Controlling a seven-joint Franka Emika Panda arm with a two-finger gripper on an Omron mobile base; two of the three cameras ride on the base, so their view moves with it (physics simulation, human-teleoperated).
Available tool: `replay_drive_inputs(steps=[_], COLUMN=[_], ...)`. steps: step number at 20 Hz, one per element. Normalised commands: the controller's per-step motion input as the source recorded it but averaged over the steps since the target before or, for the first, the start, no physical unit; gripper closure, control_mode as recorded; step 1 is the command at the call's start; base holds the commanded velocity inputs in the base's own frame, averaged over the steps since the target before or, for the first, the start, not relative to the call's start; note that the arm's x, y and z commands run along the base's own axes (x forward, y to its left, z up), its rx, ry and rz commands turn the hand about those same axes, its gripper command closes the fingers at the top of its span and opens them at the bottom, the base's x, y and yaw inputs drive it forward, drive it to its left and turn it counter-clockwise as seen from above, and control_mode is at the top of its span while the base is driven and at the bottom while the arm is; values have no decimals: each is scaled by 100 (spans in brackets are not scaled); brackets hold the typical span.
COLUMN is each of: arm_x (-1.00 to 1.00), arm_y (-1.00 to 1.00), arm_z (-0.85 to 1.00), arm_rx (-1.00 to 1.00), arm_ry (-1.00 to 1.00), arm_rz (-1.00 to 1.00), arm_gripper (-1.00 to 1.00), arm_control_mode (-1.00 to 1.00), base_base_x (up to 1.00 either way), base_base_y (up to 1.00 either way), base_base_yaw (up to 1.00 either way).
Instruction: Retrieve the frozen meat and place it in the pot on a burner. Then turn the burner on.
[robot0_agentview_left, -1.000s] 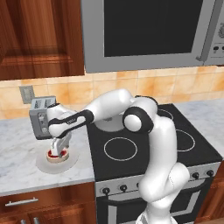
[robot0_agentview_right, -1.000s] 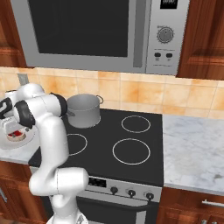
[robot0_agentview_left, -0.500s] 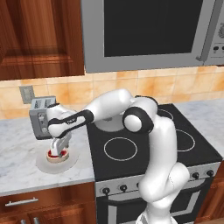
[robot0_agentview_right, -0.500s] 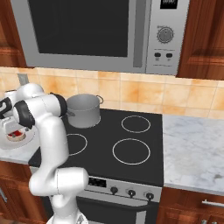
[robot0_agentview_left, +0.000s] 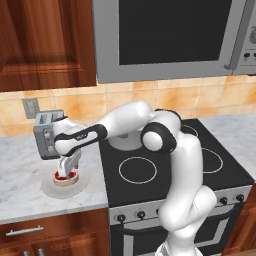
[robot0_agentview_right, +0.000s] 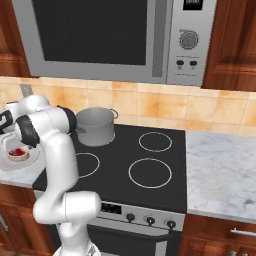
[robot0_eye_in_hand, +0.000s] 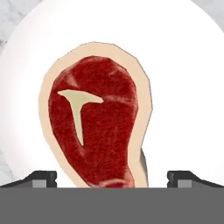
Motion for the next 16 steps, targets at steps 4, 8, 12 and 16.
replay_drive_inputs(steps=[4, 8, 12, 16], arm_x=[-8, -15, -9, -9], arm_y=[-3, -11, 0, 0], arm_z=[26, 7, -1, -10], arm_rx=[0, 0, 0, 0], arm_ry=[0, 0, 0, 2], arm_rz=[2, 0, 0, 0], arm_gripper=[-100, -100, -100, -100], arm_control_mode=[-100, -100, -100, -100], base_base_x=[0, 0, 0, 0], base_base_y=[0, 0, 0, 0], base_base_yaw=[0, 0, 0, 0])
